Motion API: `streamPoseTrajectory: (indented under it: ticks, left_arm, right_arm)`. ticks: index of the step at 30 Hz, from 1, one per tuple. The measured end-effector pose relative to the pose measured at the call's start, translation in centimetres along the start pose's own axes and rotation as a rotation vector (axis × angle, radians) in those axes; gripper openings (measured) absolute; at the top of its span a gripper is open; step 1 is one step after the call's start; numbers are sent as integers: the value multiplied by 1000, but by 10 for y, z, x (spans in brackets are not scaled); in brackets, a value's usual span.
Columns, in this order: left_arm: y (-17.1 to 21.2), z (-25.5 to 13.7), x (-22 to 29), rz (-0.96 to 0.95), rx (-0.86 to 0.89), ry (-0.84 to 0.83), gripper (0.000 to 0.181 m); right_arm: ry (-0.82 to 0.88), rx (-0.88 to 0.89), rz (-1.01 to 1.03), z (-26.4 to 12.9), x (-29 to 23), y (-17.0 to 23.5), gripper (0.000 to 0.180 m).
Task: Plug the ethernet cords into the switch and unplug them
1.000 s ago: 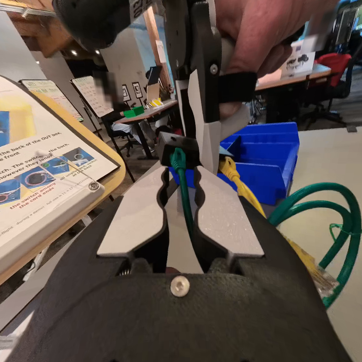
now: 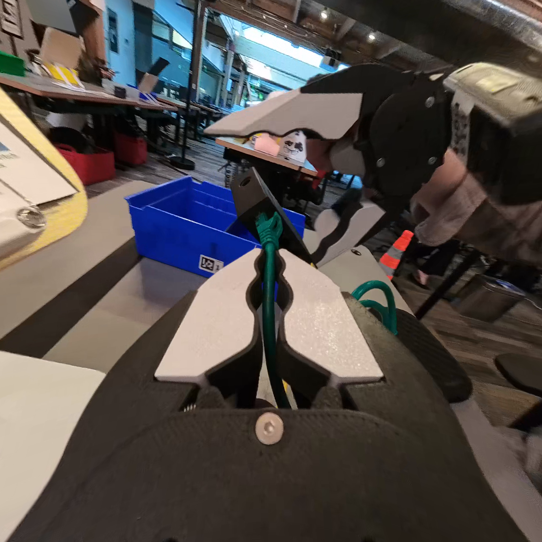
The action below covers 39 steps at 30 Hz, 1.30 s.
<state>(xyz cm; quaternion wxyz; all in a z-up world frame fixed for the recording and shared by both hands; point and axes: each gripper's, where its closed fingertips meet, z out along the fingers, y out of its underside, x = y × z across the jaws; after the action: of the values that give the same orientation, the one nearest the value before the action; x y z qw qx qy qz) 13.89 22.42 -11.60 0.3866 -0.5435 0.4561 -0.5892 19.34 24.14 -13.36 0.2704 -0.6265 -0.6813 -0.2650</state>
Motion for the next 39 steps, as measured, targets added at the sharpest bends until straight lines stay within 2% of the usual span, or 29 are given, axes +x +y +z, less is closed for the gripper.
streamPoseTrajectory:
  ticks: [1, 4, 7, 10, 12, 14, 19, 23, 31, 39]
  left_arm:
    - [1, 1, 3, 0, -2, 15, 4]
    - [1, 2, 6, -34, 4, 53, 5]
    - [7, 1, 1, -70, -10, 66, 5]
    - [13, 2, -4, -62, -44, 38, 5]
    - [13, 2, -9, -33, -45, -4, 16]
    - [1, -5, -12, -33, 6, -27, 19]
    - [-7, -22, -30, 160, -67, -238, 30]
    - [-13, -20, -27, 192, -57, -261, 28]
    - [-16, -25, -31, 244, -71, -318, 25]
    - [-12, -22, -32, 251, -89, -314, 24]
  right_arm:
    - [-15, -6, -18, 4, -4, -2, 140]
    - [-63, -27, -42, 11, -15, -4, 127]
    - [-132, 5, 18, 14, -23, -9, 114]
    - [-221, 9, 86, 18, -34, -9, 114]
    - [-335, 25, 179, 21, -48, -10, 114]
    - [-420, 46, 241, 26, -62, -10, 113]
    - [-618, 103, 378, 38, -97, -19, 113]
    - [-734, 118, 432, 51, -120, -34, 111]
    - [-764, 27, 360, 88, -163, -52, 111]
    - [-766, 43, 319, 86, -167, -62, 109]
